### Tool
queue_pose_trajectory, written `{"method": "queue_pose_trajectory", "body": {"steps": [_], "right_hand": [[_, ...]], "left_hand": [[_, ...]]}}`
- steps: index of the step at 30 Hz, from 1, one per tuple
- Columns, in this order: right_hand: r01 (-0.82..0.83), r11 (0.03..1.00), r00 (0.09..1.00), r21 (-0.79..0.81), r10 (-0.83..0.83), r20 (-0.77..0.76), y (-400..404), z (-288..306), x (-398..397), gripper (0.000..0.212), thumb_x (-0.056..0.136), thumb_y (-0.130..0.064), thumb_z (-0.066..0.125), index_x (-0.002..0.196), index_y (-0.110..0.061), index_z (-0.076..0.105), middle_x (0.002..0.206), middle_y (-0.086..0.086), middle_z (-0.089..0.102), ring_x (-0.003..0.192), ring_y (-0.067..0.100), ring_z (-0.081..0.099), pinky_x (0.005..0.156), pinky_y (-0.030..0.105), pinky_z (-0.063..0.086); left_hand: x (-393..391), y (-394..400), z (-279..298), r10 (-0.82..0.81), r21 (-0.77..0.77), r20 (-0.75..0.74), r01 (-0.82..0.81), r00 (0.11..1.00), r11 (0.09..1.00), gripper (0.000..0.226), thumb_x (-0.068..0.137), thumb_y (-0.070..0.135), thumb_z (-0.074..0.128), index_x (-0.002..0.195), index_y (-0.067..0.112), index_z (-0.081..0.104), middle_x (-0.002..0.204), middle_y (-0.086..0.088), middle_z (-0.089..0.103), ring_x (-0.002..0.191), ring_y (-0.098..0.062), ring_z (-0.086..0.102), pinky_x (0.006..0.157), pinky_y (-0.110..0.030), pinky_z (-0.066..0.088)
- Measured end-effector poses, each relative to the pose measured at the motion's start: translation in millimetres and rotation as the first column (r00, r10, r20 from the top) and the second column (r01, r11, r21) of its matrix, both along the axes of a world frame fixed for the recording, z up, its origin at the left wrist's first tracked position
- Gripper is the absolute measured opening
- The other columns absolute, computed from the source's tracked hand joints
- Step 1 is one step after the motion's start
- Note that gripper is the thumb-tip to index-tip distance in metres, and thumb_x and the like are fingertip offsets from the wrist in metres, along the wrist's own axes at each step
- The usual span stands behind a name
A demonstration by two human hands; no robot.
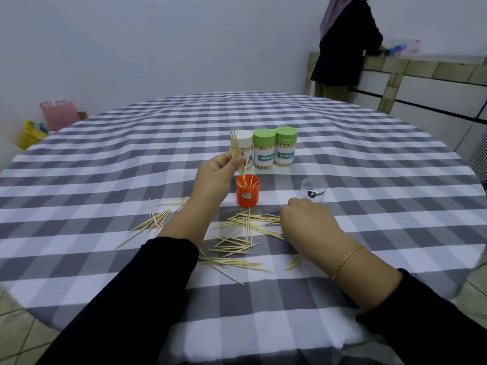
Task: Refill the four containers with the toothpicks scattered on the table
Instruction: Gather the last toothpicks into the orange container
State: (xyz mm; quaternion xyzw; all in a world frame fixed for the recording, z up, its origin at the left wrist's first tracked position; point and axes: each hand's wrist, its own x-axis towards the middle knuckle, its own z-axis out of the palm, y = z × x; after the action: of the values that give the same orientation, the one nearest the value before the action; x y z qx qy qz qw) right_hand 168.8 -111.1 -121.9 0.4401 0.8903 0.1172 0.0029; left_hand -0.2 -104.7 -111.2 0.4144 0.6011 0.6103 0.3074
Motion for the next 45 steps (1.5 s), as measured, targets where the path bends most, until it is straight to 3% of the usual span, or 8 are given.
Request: {"method": "queue_pose_trajectory", "body": {"steps": [8, 14, 23, 26, 29, 32, 37, 45], "right_hand": [[0.015, 1.000, 1.000, 0.000, -0.015, -0.016, -2.4, -0.6, 0.0, 0.029, 0.093, -0.003, 0.042, 0.117, -0.006, 0.057, 0.116, 0.012, 0.053, 0.107, 0.029, 0.053, 0.070, 0.030, 0.032], [0.050, 0.999, 0.996, -0.012, -0.050, -0.069, -0.8, -3.1, 1.7, 0.027, 0.091, -0.002, 0.044, 0.113, -0.007, 0.058, 0.113, 0.011, 0.054, 0.104, 0.028, 0.053, 0.069, 0.030, 0.032], [0.011, 1.000, 0.991, 0.008, -0.010, -0.131, 16.0, 0.4, 2.4, 0.017, 0.093, -0.012, 0.045, 0.095, -0.016, 0.062, 0.093, 0.005, 0.063, 0.086, 0.025, 0.059, 0.065, 0.029, 0.035], [-0.015, 0.980, 0.953, -0.197, -0.045, -0.299, 24.0, 15.0, 5.0, 0.021, 0.097, -0.021, 0.045, 0.079, -0.019, 0.055, 0.080, 0.004, 0.062, 0.074, 0.023, 0.057, 0.061, 0.028, 0.038], [-0.121, 0.909, 0.800, -0.398, -0.148, -0.581, 29.5, 30.3, 4.0, 0.019, 0.097, -0.023, 0.050, 0.083, -0.023, 0.062, 0.073, 0.000, 0.061, 0.058, 0.011, 0.048, 0.051, 0.022, 0.037], [-0.186, 0.885, 0.514, -0.427, -0.283, -0.810, 39.5, 33.5, -4.6, 0.017, 0.095, -0.019, 0.054, 0.084, -0.019, 0.066, 0.075, 0.000, 0.064, 0.058, 0.006, 0.049, 0.050, 0.014, 0.038], [-0.273, 0.859, 0.095, -0.434, -0.425, -0.900, 50.8, 29.5, -26.0, 0.019, 0.096, -0.021, 0.054, 0.102, -0.014, 0.070, 0.094, -0.006, 0.068, 0.085, 0.003, 0.059, 0.061, 0.013, 0.040], [-0.474, 0.716, 0.018, -0.512, -0.574, -0.819, 52.2, 5.9, -55.7, 0.026, 0.093, -0.017, 0.058, 0.116, -0.010, 0.065, 0.110, 0.004, 0.069, 0.103, 0.018, 0.064, 0.083, 0.029, 0.054]], "left_hand": [[3.6, 2.5, -12.1, 0.008, -0.061, 0.009, -0.008, 1.000, 0.998, 0.033, 0.093, 0.029, 0.060, 0.124, 0.018, 0.064, 0.109, 0.008, 0.065, 0.106, -0.012, 0.058, 0.067, -0.019, 0.042], [0.8, 4.2, -16.9, -0.017, -0.078, -0.016, 0.015, 1.000, 0.997, 0.033, 0.089, 0.024, 0.066, 0.122, 0.018, 0.067, 0.143, 0.004, 0.051, 0.127, -0.021, 0.049, 0.107, -0.047, 0.041], [-0.3, 1.5, -17.1, -0.073, -0.079, 0.024, 0.075, 0.997, 0.994, 0.035, 0.092, 0.020, 0.063, 0.127, 0.016, 0.063, 0.144, 0.003, 0.048, 0.121, -0.014, 0.048, 0.098, -0.031, 0.042], [-0.9, -0.9, -15.2, -0.080, -0.089, 0.028, 0.082, 0.996, 0.993, 0.035, 0.092, 0.024, 0.063, 0.127, 0.019, 0.063, 0.143, 0.003, 0.049, 0.117, -0.012, 0.048, 0.096, -0.029, 0.042], [-1.9, -2.9, -12.7, -0.067, -0.132, 0.013, 0.068, 0.998, 0.989, 0.035, 0.094, 0.032, 0.059, 0.128, 0.025, 0.061, 0.141, 0.001, 0.053, 0.126, -0.018, 0.049, 0.103, -0.036, 0.041], [-5.9, -2.4, -11.9, -0.113, -0.192, -0.066, 0.098, 0.991, 0.976, 0.040, 0.099, 0.023, 0.049, 0.139, 0.028, 0.050, 0.147, 0.001, 0.045, 0.129, -0.017, 0.044, 0.092, -0.029, 0.037], [-12.0, -3.5, -23.0, -0.254, -0.327, -0.332, 0.141, 0.908, 0.934, 0.086, 0.071, 0.044, 0.070, 0.145, 0.049, 0.027, 0.149, 0.011, 0.041, 0.129, -0.026, 0.047, 0.104, -0.052, 0.042], [-7.7, -1.3, -26.1, -0.160, -0.260, -0.584, 0.003, 0.796, 0.966, 0.086, 0.084, 0.043, 0.070, 0.152, 0.033, 0.019, 0.142, 0.008, 0.052, 0.135, -0.020, 0.040, 0.109, -0.046, 0.024]]}}
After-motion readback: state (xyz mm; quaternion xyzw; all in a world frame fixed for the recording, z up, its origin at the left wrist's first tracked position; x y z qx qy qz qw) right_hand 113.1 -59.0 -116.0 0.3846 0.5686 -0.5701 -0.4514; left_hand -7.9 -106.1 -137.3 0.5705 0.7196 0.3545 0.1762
